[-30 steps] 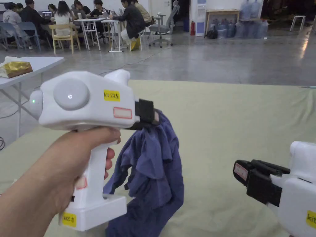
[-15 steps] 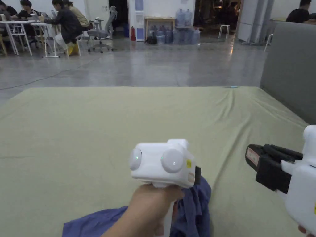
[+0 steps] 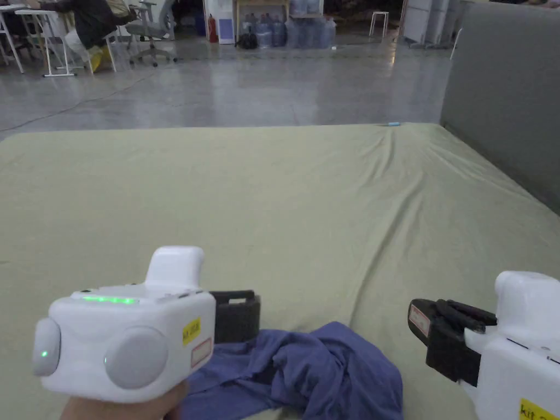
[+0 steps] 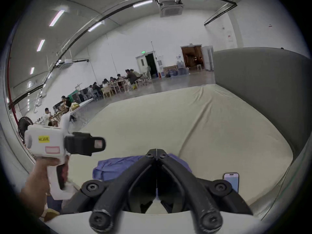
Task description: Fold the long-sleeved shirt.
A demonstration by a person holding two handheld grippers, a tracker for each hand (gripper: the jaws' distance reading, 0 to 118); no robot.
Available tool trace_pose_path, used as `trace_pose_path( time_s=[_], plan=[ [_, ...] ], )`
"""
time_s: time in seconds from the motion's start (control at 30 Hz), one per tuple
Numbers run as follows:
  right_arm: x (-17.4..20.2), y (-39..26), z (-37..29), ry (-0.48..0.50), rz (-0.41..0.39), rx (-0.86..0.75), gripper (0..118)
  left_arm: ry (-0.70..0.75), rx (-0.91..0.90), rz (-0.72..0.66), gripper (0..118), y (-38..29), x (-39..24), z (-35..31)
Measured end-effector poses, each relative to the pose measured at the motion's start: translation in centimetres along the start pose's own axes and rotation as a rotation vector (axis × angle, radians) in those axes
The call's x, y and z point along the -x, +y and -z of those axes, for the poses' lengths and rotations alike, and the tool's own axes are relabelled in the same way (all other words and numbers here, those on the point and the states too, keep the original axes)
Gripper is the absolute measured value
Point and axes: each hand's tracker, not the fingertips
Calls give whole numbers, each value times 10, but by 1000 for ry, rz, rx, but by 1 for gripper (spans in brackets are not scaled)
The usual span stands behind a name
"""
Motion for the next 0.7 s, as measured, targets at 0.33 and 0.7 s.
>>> trace_pose_path(
  time_s=[0.33,0.7],
  plan=[
    [3,-46,17,12,25,177,0,-100,213,-141,0,-84,27,65],
    [-27,-57,29,-48,96,240,0,64,356,-34,112,-20,31,244]
  ],
)
